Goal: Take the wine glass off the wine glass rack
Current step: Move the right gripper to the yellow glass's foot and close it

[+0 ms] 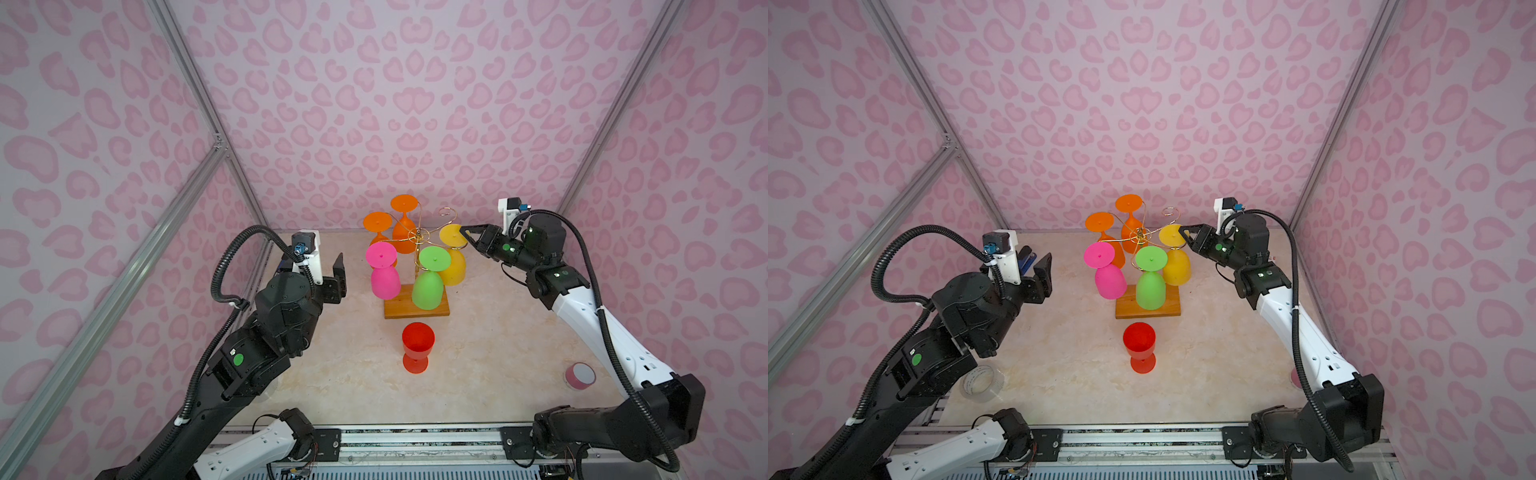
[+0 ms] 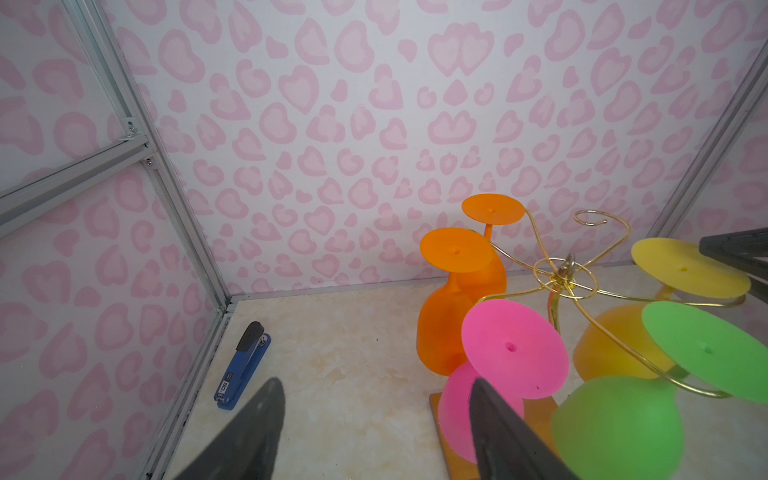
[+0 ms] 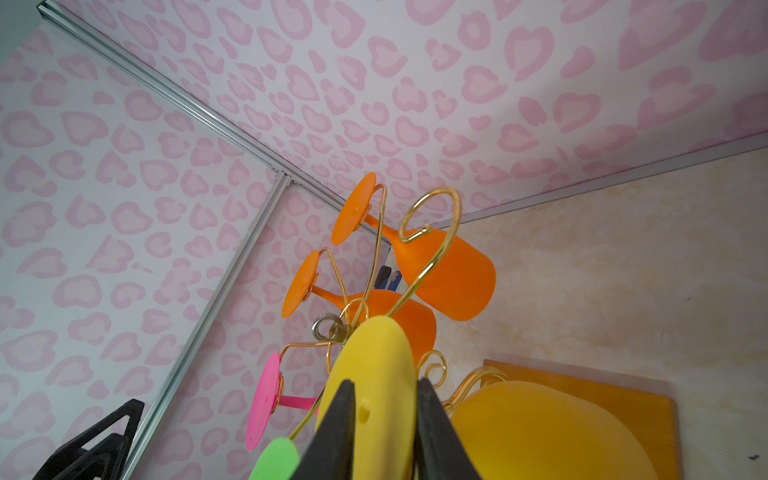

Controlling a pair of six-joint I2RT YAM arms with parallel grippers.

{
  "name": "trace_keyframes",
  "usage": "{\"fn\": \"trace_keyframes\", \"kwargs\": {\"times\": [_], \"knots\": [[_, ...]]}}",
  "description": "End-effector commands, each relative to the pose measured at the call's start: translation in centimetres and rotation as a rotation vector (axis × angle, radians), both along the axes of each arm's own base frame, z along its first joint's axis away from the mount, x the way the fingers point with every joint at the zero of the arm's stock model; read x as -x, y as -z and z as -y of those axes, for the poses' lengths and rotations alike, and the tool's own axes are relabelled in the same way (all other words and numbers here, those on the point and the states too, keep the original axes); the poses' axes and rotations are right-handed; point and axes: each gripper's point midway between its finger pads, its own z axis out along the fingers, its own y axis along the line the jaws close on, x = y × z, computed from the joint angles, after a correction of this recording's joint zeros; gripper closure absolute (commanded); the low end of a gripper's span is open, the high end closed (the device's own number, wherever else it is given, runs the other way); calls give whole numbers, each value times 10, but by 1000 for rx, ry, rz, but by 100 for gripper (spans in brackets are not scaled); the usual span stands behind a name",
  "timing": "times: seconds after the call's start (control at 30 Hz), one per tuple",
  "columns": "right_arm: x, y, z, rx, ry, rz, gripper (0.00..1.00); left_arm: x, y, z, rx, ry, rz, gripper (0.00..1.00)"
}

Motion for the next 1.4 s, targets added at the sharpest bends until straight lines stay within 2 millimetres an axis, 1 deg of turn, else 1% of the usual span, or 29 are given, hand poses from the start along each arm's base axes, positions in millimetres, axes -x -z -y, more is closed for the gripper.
{"fn": "trace_keyframes", "kwargs": {"times": [0.0,0.37,0.47,0.5,0.63,0.8,0.93,1.07,1.23,1.37], "knots": [[1,-3,-3,-6,-19,8,78,0,-5,-1,25,-4,19,28],[3,-8,-8,-26,-53,0,92,-2,-3,-1,20,-10,16,28],[4,-11,-9,-31,-61,-1,97,-3,-2,-1,17,-9,13,28],[4,-11,-10,-31,-66,-1,100,-3,-2,-1,19,-8,14,28],[4,-13,-10,-64,-71,-4,100,-4,-1,1,14,-4,9,28],[5,-22,-12,-115,-93,2,100,-7,0,3,4,2,-1,29],[4,-31,-5,-171,-88,15,100,-8,1,6,0,12,-6,29],[5,-37,7,-209,-77,22,100,-10,1,9,1,21,-11,29],[12,-38,17,-211,-62,25,100,-12,2,12,-4,29,-16,29],[17,-36,17,-213,-72,20,100,-14,2,14,-8,34,-19,29]]}}
